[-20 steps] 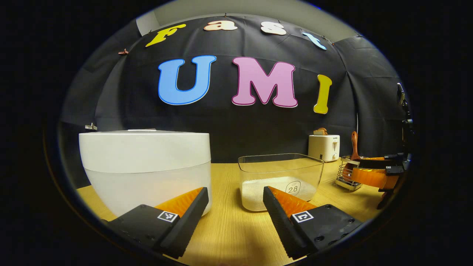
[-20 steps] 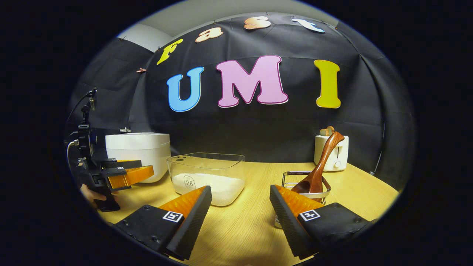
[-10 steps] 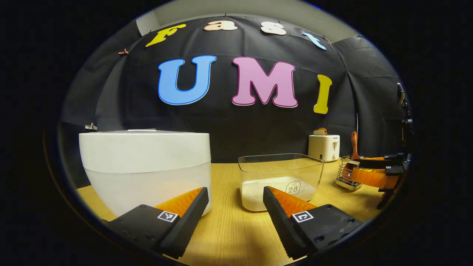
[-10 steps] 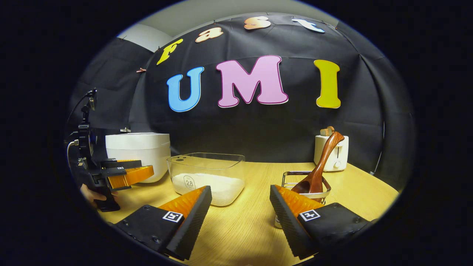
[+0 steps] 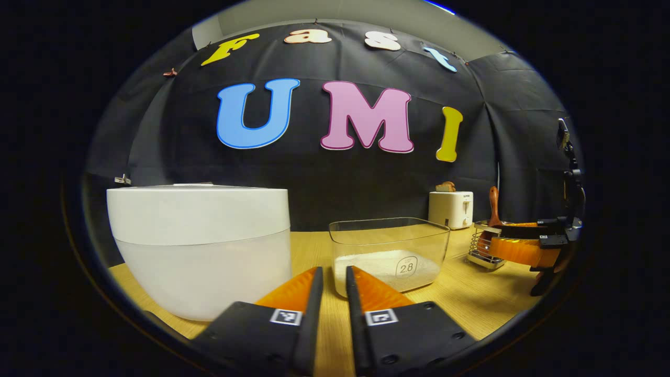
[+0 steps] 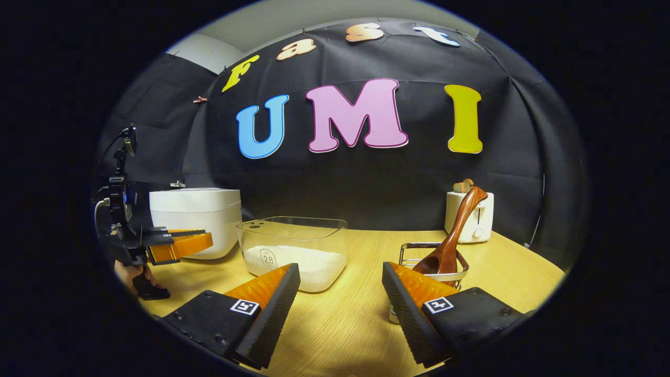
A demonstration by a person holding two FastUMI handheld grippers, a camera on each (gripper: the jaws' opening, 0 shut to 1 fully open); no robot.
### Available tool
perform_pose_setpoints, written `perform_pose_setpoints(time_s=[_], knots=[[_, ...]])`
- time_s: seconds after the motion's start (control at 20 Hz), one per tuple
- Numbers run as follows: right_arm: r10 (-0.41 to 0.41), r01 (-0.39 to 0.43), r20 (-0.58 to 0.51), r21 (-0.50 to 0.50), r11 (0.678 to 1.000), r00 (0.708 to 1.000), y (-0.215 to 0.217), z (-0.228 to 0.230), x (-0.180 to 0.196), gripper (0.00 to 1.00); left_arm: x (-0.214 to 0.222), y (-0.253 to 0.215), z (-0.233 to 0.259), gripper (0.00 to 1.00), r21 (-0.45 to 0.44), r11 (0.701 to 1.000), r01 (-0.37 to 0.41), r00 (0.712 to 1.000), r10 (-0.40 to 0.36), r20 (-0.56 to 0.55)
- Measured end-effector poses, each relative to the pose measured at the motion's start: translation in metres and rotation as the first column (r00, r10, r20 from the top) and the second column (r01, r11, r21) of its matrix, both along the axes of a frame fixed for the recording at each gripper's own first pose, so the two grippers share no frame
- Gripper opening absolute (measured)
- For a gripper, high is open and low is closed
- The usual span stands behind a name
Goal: Close the left gripper, press the button to open the rice cooker; take a wooden spoon from the chopstick holder with the right hand, scoop a spoonful of rice and pour it into the rice cooker, then put the wooden spoon back into the chopstick holder.
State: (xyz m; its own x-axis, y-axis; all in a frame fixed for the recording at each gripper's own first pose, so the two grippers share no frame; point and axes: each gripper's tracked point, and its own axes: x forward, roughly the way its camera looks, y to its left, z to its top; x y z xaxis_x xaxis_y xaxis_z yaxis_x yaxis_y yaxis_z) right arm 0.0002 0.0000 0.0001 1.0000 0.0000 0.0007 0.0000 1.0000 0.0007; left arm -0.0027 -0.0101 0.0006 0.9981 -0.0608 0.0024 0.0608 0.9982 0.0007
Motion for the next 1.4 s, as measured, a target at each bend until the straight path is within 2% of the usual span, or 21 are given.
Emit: perform_pose_setpoints(time_s=[0.05, 0.1, 0.2, 0.3, 0.4, 0.55, 0.7, 0.85, 0.95, 1.4], knots=[[0.000, 0.000, 0.000, 0.000, 1.000, 1.000, 0.000, 0.000, 0.000, 0.98, -0.004, 0.005, 0.003, 0.15, -0.002, 1.000, -0.013, 1.000, 0.013, 0.003], [0.000, 0.000, 0.000, 0.000, 1.000, 1.000, 0.000, 0.000, 0.000, 0.98, -0.005, 0.012, 0.006, 0.06, -0.016, 0.999, -0.036, 0.999, 0.036, 0.010], [0.000, 0.000, 0.000, 0.000, 1.000, 1.000, 0.000, 0.000, 0.000, 0.98, -0.017, 0.021, 0.026, 0.05, -0.058, 0.998, -0.037, 0.999, 0.039, 0.035], [0.000, 0.000, 0.000, 0.000, 1.000, 1.000, 0.000, 0.000, 0.000, 0.98, -0.032, 0.039, 0.070, 0.05, -0.085, 0.995, -0.049, 0.992, 0.058, 0.112], [0.000, 0.000, 0.000, 0.000, 1.000, 1.000, 0.000, 0.000, 0.000, 0.98, -0.044, 0.062, 0.118, 0.05, -0.086, 0.994, -0.063, 0.976, 0.079, 0.202], [0.000, 0.000, 0.000, 0.000, 1.000, 1.000, 0.000, 0.000, 0.000, 0.98, -0.043, 0.103, 0.162, 0.05, -0.061, 0.992, -0.112, 0.967, 0.123, 0.223], [0.000, 0.000, 0.000, 0.000, 1.000, 1.000, 0.000, 0.000, 0.000, 0.98, -0.024, 0.129, 0.175, 0.05, -0.103, 0.990, -0.092, 0.983, 0.106, 0.148], [-0.001, 0.001, 0.000, 0.000, 1.000, 1.000, 0.000, 0.000, 0.000, 0.98, -0.002, 0.156, 0.157, 0.05, -0.138, 0.985, -0.106, 0.994, 0.109, 0.010], [0.000, 0.000, 0.000, 0.000, 1.000, 1.000, 0.000, 0.000, 0.000, 0.98, 0.010, 0.170, 0.139, 0.05, -0.116, 0.980, -0.162, 0.986, 0.154, -0.069], [-0.001, 0.001, 0.000, 0.000, 1.000, 1.000, 0.000, 0.000, 0.000, 0.98, 0.032, 0.170, 0.104, 0.06, -0.018, 0.985, -0.172, 0.958, 0.163, -0.238]])
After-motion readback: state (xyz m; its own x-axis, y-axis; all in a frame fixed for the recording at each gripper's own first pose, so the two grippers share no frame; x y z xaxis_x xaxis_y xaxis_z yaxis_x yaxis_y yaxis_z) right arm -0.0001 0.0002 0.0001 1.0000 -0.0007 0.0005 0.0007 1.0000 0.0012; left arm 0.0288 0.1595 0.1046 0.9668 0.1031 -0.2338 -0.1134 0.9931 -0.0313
